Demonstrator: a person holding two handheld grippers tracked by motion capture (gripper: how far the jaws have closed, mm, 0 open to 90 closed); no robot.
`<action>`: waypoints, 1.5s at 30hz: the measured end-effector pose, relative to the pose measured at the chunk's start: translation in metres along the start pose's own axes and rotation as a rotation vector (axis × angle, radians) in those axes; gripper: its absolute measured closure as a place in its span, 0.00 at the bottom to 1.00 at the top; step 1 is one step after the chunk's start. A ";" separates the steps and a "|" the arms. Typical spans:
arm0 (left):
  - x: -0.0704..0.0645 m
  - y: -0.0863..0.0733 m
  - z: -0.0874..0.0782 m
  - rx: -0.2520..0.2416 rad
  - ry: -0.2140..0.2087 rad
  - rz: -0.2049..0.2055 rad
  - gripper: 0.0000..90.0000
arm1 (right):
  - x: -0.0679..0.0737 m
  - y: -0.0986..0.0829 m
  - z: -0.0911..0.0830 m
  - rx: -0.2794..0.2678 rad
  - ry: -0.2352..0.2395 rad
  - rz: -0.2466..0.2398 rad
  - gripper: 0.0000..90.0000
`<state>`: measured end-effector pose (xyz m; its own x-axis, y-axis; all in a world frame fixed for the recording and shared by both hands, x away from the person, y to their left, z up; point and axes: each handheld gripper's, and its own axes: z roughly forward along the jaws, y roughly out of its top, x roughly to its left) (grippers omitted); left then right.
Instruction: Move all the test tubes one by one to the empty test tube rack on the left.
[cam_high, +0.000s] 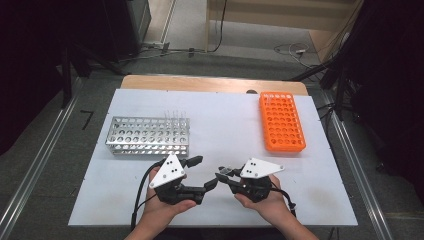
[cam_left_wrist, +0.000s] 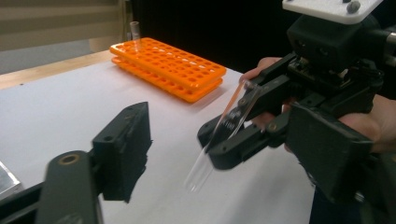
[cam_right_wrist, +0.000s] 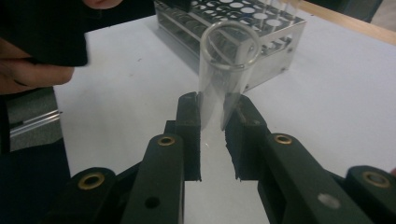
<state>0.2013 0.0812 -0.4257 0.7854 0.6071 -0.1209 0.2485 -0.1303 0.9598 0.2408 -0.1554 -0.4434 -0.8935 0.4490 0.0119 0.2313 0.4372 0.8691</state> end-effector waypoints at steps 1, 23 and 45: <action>-0.001 0.000 0.001 0.000 -0.006 0.003 0.33 | 0.002 0.000 0.001 0.002 0.005 -0.003 0.82; -0.013 -0.002 0.009 0.032 -0.054 0.074 0.76 | 0.022 0.008 0.007 0.022 0.077 -0.040 0.82; 0.001 0.001 -0.002 -0.004 0.030 0.049 0.84 | 0.015 0.008 0.000 0.009 0.097 -0.013 0.60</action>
<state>0.2008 0.0831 -0.4240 0.7794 0.6230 -0.0663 0.2076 -0.1570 0.9655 0.2294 -0.1453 -0.4358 -0.9293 0.3661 0.0483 0.2222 0.4498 0.8650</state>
